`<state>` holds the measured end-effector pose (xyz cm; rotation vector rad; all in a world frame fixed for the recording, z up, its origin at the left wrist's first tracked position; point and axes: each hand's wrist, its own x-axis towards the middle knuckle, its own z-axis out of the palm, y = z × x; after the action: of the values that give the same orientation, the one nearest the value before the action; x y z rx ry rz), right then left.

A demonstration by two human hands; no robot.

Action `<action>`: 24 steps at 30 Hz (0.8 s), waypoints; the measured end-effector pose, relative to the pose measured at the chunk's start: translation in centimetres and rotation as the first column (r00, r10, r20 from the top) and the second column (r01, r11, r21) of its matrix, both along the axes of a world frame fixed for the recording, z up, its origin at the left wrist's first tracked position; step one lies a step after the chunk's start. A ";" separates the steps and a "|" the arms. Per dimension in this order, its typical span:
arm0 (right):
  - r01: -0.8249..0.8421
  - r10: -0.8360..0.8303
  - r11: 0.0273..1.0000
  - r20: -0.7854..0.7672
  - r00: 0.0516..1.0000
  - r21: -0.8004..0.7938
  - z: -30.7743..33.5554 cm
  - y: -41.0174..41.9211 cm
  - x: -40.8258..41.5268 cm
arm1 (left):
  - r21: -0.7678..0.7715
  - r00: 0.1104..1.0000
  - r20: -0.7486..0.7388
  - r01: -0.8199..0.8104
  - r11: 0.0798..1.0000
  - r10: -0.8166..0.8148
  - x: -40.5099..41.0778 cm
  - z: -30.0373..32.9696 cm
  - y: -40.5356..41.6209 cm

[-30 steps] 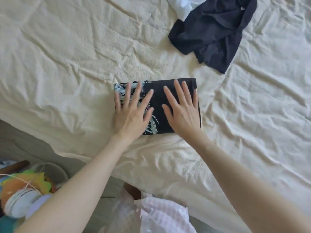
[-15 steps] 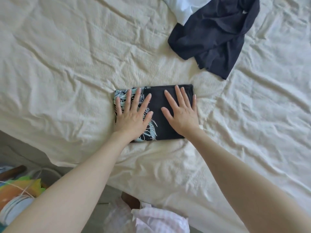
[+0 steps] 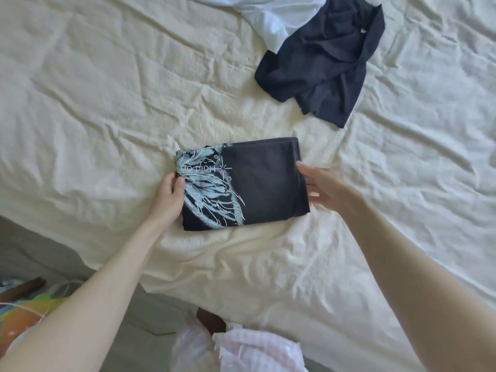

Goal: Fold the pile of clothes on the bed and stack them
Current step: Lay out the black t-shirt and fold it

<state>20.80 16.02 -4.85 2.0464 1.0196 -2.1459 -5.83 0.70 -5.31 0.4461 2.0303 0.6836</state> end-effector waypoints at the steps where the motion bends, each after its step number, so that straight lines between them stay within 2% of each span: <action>1: -0.036 0.036 0.999 -0.018 0.999 -0.019 0.0 0.2 0.1 | -0.007 0.998 0.037 0.041 0.999 -0.041 -0.1 -0.1 0.2; 5: -0.124 0.119 0.990 -0.082 0.990 -0.065 0.3 0.9 0.3 | -0.025 0.992 0.119 0.046 0.999 -0.043 -0.4 -0.1 0.7; 10: -0.128 0.115 0.987 -0.124 0.986 -0.097 1.7 1.0 0.0 | 0.016 0.943 0.251 -0.229 0.973 0.218 0.0 1.4 0.4; 14: -0.063 0.060 0.997 -0.065 0.996 -0.052 2.9 0.1 -0.8 | -0.066 0.871 0.336 -0.357 0.932 0.358 0.4 3.2 0.0; 17: -0.045 0.043 0.998 -0.054 0.998 -0.035 4.7 -0.8 -0.9 | -0.095 0.866 0.344 -0.353 0.931 0.364 1.1 4.8 -0.8; 24: -0.087 0.088 0.996 -0.096 0.992 0.012 11.7 -5.7 1.5 | 0.004 0.932 0.265 -0.259 0.966 0.249 1.5 11.6 -6.0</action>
<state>22.29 10.28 6.82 1.8799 1.1079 -2.2187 -4.29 -5.32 6.27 0.1047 1.8395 0.8914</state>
